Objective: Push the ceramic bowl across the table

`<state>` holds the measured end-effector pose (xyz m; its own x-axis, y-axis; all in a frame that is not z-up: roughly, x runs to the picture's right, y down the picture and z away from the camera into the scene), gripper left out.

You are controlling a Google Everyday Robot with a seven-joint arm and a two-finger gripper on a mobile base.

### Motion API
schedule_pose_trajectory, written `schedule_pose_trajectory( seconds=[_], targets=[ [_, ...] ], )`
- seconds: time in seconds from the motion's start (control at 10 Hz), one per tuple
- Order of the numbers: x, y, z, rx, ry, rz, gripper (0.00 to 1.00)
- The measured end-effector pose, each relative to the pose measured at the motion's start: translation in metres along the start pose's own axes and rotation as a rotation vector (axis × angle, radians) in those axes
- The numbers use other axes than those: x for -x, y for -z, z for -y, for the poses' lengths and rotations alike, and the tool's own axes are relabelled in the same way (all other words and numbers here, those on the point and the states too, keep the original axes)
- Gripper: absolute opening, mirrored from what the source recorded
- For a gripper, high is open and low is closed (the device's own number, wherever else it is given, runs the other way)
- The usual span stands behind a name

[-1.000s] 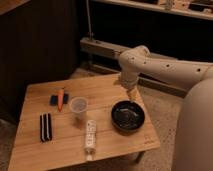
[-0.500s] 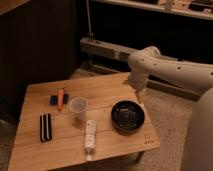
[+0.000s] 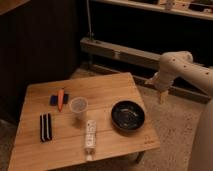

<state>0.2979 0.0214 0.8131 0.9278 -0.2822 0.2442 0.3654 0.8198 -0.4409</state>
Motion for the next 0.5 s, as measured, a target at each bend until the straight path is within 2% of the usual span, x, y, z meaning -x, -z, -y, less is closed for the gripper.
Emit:
schedule_pose_trajectory(
  seconds=[0.3, 0.5],
  targets=[
    [-0.024, -0.027, -0.025, 0.008, -0.046, 0.044, 0.8],
    [-0.018, -0.042, -0.029, 0.028, -0.05, 0.069, 0.8]
  ],
)
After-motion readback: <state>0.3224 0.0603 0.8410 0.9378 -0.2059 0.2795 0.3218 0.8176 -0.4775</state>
